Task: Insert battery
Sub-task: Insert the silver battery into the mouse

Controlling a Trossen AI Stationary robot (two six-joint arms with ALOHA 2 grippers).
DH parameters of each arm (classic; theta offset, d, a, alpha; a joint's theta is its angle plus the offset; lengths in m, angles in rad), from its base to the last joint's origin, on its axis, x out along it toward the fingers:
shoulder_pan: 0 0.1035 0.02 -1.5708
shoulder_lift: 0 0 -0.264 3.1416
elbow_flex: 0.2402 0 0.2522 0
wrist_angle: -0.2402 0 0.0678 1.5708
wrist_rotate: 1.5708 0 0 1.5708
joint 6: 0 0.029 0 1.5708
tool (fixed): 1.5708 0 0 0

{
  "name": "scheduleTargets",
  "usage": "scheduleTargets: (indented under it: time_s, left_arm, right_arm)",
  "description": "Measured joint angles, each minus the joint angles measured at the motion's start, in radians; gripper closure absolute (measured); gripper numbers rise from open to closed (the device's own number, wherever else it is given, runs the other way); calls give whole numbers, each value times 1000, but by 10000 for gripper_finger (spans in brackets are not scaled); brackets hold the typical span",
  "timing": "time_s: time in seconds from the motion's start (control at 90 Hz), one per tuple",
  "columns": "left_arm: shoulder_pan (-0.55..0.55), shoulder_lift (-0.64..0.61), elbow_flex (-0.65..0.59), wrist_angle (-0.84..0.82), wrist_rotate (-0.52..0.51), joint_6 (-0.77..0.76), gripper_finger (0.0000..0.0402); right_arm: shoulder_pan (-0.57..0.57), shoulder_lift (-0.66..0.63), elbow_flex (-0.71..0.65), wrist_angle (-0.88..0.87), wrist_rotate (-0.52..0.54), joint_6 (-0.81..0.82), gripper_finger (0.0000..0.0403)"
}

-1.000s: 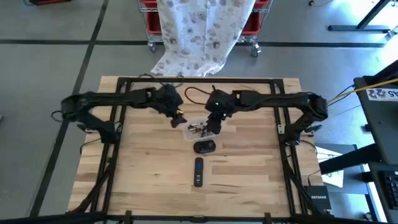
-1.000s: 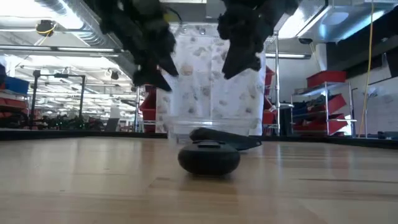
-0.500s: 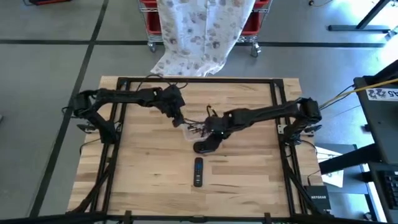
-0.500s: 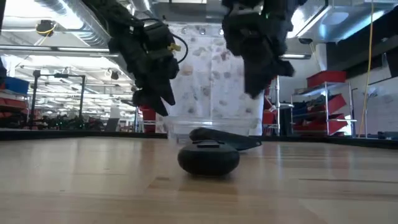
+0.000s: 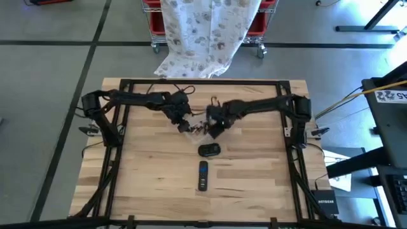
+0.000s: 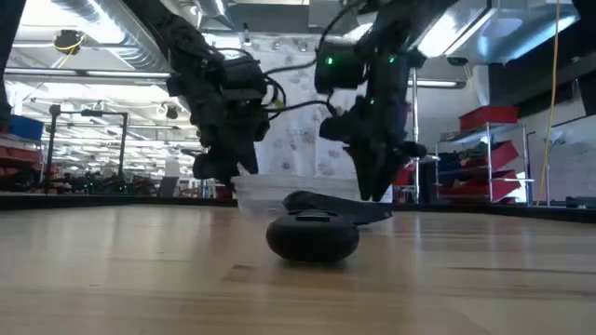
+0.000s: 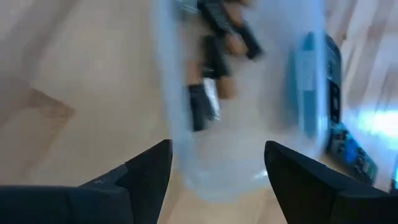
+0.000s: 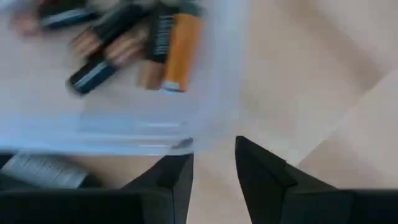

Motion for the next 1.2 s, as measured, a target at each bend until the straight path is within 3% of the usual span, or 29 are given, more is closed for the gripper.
scheduleTargets:
  time_s: [0.289, 0.478, 0.678, 0.811, 0.967, 1.078, 1.2]
  left_arm:
    - [-89, -5, 0, 32, 28, -152, 165]
    - [-96, -39, 0, -59, -92, -204, 165]
    - [-54, -47, 0, -209, -217, -169, 165]
    - [-37, -12, -1, -69, -129, -112, 165]
    - [-49, 33, 2, 166, 10, -193, 165]
    - [-68, 34, 1, 189, 34, -233, 165]
    - [-82, -6, 1, 96, 35, -208, 165]
  right_arm:
    - [-191, -79, 1, 211, -38, -99, 300]
    - [-150, -131, 3, 91, -137, -49, 300]
    - [-58, -56, 2, 33, -156, 9, 300]
    - [-65, 8, 1, 155, -154, -2, 300]
    - [-141, 29, 1, 258, -131, -48, 300]
    - [-191, 1, 16, 270, -130, -72, 300]
    - [-205, -37, 38, 268, -111, -107, 300]
